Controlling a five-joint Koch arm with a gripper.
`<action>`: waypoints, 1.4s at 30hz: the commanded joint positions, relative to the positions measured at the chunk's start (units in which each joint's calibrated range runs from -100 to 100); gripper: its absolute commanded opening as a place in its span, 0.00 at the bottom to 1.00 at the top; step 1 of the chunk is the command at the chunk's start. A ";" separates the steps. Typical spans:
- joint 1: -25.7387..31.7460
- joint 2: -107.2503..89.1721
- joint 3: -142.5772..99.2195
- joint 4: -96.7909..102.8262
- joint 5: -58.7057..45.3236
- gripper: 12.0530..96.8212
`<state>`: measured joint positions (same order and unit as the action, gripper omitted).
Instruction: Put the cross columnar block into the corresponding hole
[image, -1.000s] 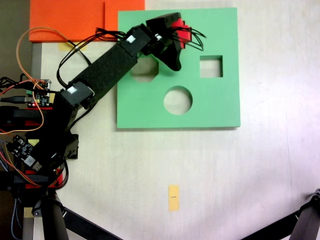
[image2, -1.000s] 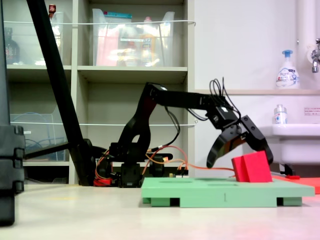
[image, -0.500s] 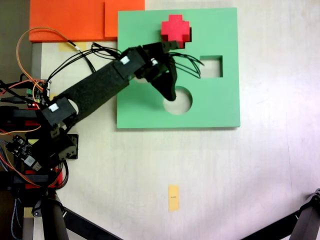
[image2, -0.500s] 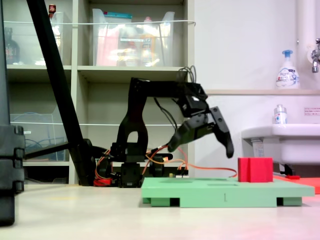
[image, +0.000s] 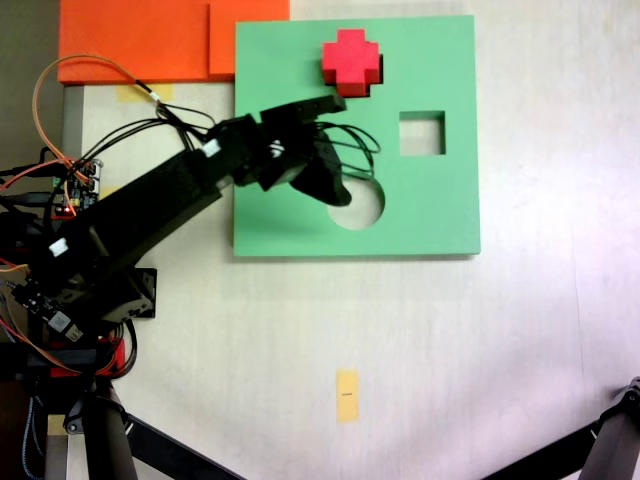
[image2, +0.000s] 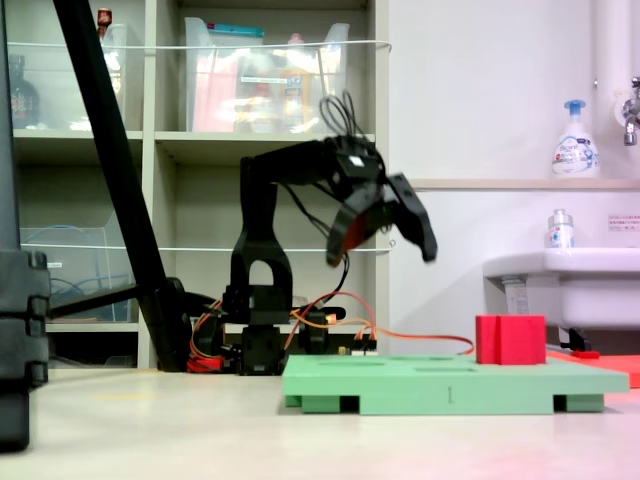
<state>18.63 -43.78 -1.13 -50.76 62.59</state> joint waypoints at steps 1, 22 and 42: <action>-1.51 -15.44 -1.86 -2.64 -4.35 0.52; -12.16 -56.22 -21.51 -5.81 -49.87 0.49; -18.71 -56.22 -90.10 58.99 -58.32 0.43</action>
<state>-0.32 -99.32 -91.38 4.16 4.47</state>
